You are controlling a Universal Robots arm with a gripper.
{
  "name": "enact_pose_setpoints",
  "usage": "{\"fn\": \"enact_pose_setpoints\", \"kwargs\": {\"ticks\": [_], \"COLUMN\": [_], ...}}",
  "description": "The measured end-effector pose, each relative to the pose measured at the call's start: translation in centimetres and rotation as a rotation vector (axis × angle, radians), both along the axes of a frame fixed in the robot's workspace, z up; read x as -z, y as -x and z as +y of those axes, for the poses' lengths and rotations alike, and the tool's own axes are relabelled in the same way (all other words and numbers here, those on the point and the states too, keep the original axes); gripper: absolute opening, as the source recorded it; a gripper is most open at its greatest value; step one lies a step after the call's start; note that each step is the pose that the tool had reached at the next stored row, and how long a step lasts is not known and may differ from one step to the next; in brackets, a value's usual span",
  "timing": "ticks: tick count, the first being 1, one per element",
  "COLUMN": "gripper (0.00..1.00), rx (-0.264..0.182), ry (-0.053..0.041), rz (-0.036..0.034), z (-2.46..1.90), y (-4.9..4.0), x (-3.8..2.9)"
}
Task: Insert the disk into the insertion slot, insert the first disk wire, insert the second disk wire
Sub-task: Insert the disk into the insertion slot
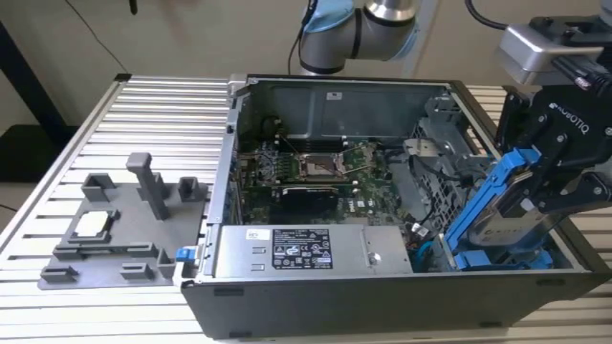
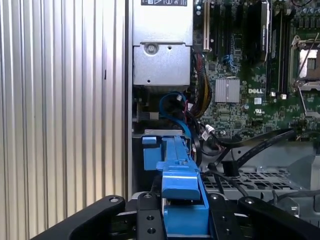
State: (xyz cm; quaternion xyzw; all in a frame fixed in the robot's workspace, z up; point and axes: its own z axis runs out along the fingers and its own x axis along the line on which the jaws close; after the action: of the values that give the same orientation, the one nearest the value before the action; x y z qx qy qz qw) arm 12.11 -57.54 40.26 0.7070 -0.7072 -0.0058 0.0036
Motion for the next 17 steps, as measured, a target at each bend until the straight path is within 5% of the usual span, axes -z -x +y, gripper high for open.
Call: {"fn": "enact_pose_setpoints", "kwargs": {"ticks": [9, 17], "gripper": [0.33, 0.33], "rx": [0.001, 0.001], "ry": [-0.0209, -0.0238], "rz": [0.0000, 0.0000], "z": [0.17, 0.20], "y": [-0.03, -0.06], "x": [1.53, 2.11]}}
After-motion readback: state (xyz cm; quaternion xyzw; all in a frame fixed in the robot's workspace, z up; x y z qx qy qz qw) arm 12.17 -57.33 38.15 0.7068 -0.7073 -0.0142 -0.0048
